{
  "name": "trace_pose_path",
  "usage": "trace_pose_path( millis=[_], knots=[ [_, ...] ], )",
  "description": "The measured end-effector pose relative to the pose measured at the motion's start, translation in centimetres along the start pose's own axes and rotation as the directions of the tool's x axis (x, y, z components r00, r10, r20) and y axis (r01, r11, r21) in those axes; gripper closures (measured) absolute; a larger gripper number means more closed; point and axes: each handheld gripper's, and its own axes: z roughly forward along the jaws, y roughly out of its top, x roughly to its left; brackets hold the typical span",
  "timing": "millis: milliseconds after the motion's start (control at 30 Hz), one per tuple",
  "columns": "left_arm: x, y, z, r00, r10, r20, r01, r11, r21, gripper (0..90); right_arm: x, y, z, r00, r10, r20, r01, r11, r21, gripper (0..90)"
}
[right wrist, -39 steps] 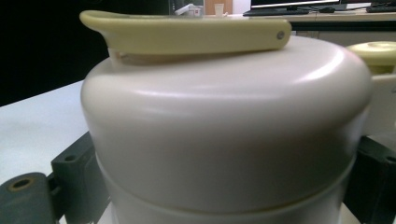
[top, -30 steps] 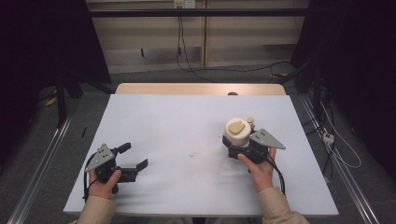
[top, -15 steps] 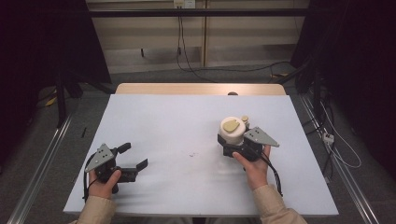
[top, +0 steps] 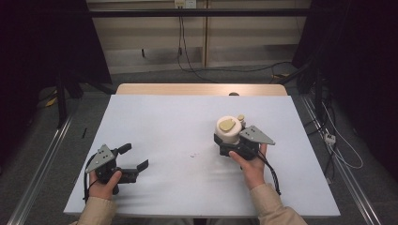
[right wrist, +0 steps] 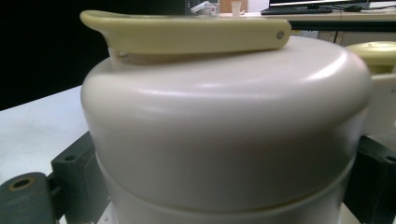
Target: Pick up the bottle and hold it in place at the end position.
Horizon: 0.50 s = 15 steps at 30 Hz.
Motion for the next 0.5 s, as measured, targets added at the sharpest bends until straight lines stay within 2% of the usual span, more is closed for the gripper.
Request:
trace_pose_path(
  millis=[500],
  knots=[
    [0.00, -0.01, -0.01, 1.0000, 0.000, 0.000, 0.000, 1.0000, 0.002, 3.4, 0.07, 0.22, 0.87, 0.9999, 0.013, -0.006, -0.013, 1.000, 0.000, 7.0]
  ],
)
